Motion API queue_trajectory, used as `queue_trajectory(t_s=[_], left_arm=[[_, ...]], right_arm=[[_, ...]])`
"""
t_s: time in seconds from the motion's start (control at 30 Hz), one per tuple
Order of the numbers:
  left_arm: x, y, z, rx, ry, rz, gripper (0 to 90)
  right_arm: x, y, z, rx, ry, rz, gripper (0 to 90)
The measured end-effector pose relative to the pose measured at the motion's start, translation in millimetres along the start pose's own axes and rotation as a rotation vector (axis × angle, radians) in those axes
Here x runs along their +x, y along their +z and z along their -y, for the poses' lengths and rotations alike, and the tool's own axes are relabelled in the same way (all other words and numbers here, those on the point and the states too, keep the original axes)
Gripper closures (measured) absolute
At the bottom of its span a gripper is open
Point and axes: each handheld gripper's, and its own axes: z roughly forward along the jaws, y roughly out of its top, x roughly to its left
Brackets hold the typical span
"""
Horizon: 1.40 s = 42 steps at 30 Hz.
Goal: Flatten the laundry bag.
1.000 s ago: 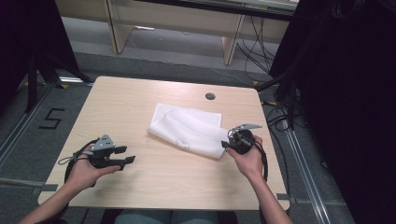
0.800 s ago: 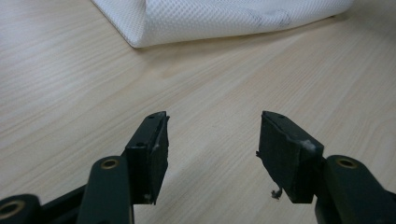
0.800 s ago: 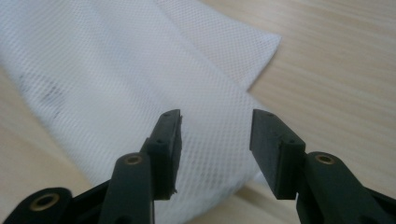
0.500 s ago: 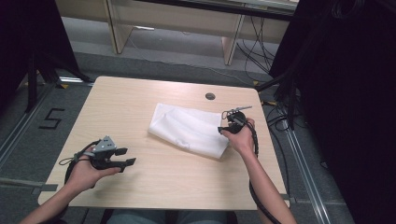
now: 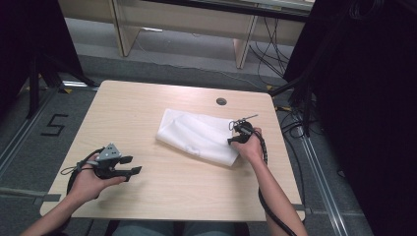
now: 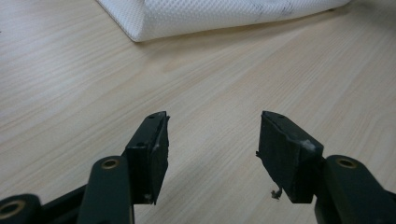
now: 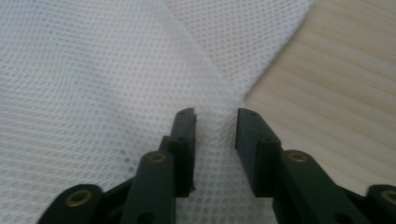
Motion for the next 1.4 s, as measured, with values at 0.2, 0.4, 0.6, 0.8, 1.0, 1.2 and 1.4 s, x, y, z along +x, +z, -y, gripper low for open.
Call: queue_trajectory(t_s=[0.2,0.4,0.6,0.8,1.0,1.2,1.4], left_arm=[[-1.4,1.2,0.3,0.003,0.007,0.002,42.1],[-1.1,1.7,0.3,0.002,0.008,0.002,42.2],[-1.4,0.8,-0.4,0.007,0.01,0.001,42.3],[-3.4,0.8,-1.0,0.005,0.02,0.003,43.7],[-4.7,2.0,-1.4,0.009,0.028,0.011,44.2],[-6.1,2.3,-2.4,0.011,0.028,0.013,44.2],[-6.1,0.9,-0.9,0.003,0.032,0.005,44.2]], right_arm=[[4.5,-0.1,-0.4,0.009,0.011,-0.014,84.3],[9.3,-1.7,-1.2,0.024,0.01,-0.007,90.0],[11.1,-6.5,-2.7,-0.016,-0.026,0.021,90.0],[17.3,-22.5,-6.5,-0.066,-0.057,0.034,90.0],[25.4,-41.8,-12.8,-0.139,-0.098,0.051,90.0],[31.5,-56.9,-17.0,-0.195,-0.125,0.066,90.0],[32.1,-68.2,-18.4,-0.219,-0.137,0.086,90.0]])
